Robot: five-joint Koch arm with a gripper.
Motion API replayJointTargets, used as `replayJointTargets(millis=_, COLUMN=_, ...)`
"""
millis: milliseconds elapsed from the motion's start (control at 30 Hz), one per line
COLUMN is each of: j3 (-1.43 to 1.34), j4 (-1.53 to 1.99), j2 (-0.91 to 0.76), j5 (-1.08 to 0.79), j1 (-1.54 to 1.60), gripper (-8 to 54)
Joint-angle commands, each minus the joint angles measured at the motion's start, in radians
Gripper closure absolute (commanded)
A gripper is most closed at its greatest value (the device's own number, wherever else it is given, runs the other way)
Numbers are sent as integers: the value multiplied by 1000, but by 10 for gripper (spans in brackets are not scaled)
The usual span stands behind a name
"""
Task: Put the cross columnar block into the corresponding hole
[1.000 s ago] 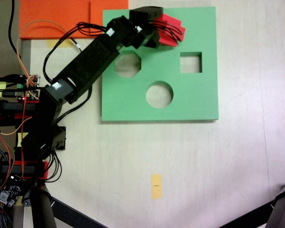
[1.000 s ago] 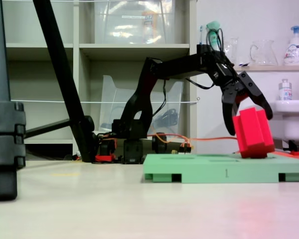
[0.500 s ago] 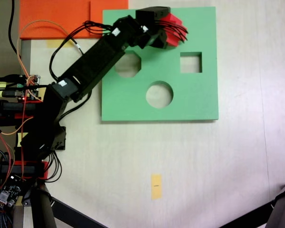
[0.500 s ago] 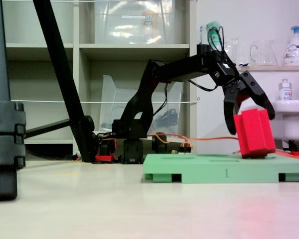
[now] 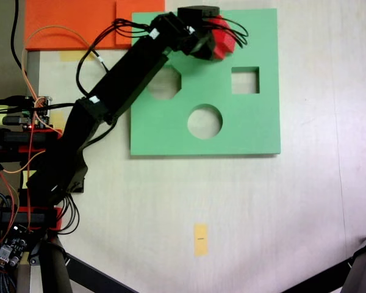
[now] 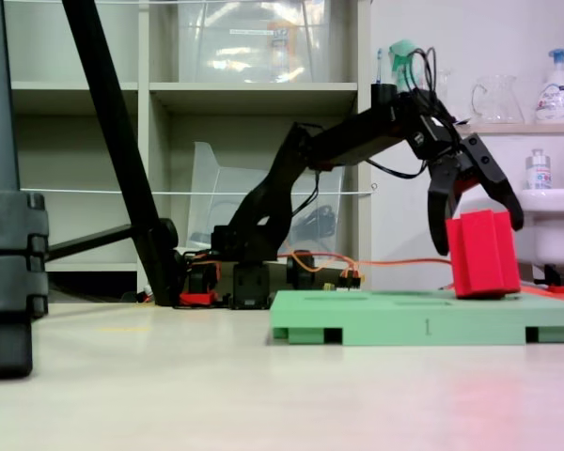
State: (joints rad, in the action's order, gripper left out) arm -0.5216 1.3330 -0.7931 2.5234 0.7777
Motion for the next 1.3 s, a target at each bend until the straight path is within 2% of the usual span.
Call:
replayJointTargets(millis=0, j3=-8, j4=132, j2=-11, j5=32, j1=17, gripper=342)
replayJointTargets(millis=767, j3=44, j4=229, j2=-94, j5=14, j1=110, gripper=340)
replayJointTargets(millis=1267, j3=64, j4=187, j2=-14, j5=14, j1=67, gripper=340)
